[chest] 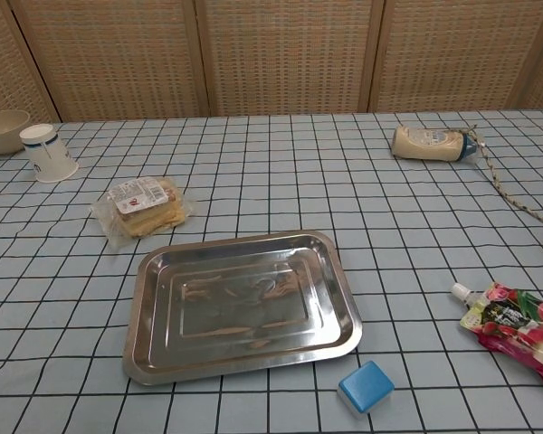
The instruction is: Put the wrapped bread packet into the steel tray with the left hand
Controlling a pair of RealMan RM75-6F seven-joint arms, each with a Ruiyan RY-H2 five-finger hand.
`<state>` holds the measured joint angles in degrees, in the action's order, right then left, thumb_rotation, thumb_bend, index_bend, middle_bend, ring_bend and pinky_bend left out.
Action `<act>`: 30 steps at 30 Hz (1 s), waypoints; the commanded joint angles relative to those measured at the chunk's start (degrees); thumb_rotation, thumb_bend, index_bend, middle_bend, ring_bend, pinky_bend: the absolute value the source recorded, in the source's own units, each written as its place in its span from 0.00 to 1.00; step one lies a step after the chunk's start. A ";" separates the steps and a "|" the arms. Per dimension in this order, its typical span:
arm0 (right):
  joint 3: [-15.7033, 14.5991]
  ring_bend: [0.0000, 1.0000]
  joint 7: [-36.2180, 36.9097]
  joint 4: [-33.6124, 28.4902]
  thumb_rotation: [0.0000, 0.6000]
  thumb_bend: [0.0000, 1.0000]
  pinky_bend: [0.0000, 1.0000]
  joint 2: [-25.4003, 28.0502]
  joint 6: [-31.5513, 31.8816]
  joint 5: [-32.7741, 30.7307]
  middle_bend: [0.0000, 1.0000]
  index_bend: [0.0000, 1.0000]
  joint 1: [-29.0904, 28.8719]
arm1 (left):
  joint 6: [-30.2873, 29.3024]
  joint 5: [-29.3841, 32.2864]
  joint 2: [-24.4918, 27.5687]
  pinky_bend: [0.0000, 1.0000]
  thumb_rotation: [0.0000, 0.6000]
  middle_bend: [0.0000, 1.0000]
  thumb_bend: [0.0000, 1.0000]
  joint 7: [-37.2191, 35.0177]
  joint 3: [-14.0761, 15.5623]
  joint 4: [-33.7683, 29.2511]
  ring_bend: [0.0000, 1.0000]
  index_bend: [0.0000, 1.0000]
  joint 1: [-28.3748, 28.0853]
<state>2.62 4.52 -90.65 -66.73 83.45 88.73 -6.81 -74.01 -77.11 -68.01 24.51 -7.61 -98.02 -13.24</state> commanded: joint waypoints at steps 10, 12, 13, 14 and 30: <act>1.17 0.00 3.57 1.70 1.00 0.00 0.00 0.26 -2.46 -3.22 0.00 0.10 -0.70 | 23.03 18.77 -6.02 0.00 1.00 0.00 0.00 13.55 -6.19 4.31 0.00 0.00 -20.57; 1.30 0.00 4.05 1.94 1.00 0.00 0.00 0.30 -2.82 -3.64 0.00 0.10 -0.79 | 24.36 20.59 -7.15 0.00 1.00 0.00 0.00 15.25 -5.89 5.83 0.00 0.00 -22.69; 1.35 0.00 4.21 2.01 1.00 0.00 0.00 0.31 -2.93 -3.77 0.00 0.10 -0.81 | 24.78 21.14 -7.52 0.00 1.00 0.00 0.00 15.75 -5.77 6.31 0.00 0.00 -23.37; 1.42 0.00 4.42 2.13 1.00 0.00 0.00 0.33 -3.07 -3.98 0.00 0.10 -0.84 | 25.38 22.06 -8.12 0.00 1.00 0.00 0.00 16.39 -5.66 7.06 0.00 0.00 -24.39; 2.91 0.00 7.54 4.63 1.00 0.00 0.00 0.72 -5.07 -7.89 0.00 0.10 -0.93 | 33.36 32.68 -16.22 0.00 1.00 0.00 0.00 22.08 -1.36 19.45 0.00 0.00 -38.10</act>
<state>5.41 11.92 -86.23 -66.07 78.50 81.04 -7.77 -41.33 -45.90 -82.96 45.87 -9.77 -80.22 -49.81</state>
